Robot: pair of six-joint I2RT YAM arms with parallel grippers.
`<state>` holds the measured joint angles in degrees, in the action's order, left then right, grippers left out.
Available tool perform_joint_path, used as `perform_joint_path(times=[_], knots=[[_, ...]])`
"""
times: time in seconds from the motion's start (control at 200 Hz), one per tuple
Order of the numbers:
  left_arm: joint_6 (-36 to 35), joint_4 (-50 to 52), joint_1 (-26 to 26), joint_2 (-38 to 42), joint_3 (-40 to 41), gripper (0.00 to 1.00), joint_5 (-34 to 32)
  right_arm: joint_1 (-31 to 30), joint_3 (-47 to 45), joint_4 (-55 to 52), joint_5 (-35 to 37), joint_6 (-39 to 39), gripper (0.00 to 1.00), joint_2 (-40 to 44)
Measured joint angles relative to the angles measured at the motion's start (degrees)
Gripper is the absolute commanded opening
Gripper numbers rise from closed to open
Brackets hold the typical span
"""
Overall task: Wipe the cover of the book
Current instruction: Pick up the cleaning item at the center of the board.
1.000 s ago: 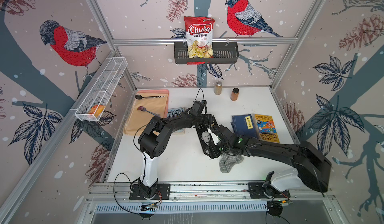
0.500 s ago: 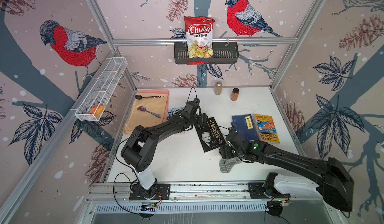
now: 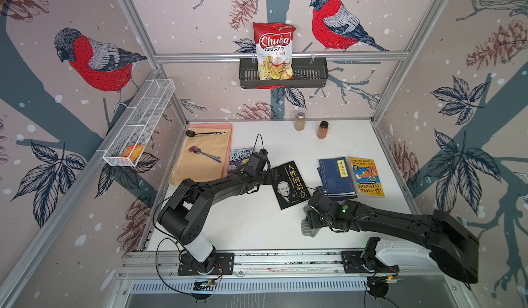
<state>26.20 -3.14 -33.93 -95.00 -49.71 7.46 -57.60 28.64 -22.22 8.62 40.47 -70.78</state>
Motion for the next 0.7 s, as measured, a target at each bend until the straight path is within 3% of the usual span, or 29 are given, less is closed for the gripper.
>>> perform_joint_path(times=[0.09, 0.135, 0.44, 0.695], knots=[[0.3, -0.5, 0.0, -1.9, -1.2, 0.71, 0.1, 0.1, -0.5, 1.0, 2.0, 0.3, 0.11, 0.0], [0.4, -0.5, 0.0, -2.9, -2.0, 0.71, 0.2, 0.1, -0.5, 1.1, 2.3, 0.4, 0.05, 0.6], [0.4, -0.4, -1.3, -6.8, -5.3, 0.7, 1.3, 2.6, 8.7, -2.8, 4.9, -1.8, 0.05, 8.7], [0.8, 0.1, -2.2, -6.4, -5.1, 0.7, -0.3, 9.0, 20.7, -1.6, 7.2, -9.5, 0.06, 3.9]])
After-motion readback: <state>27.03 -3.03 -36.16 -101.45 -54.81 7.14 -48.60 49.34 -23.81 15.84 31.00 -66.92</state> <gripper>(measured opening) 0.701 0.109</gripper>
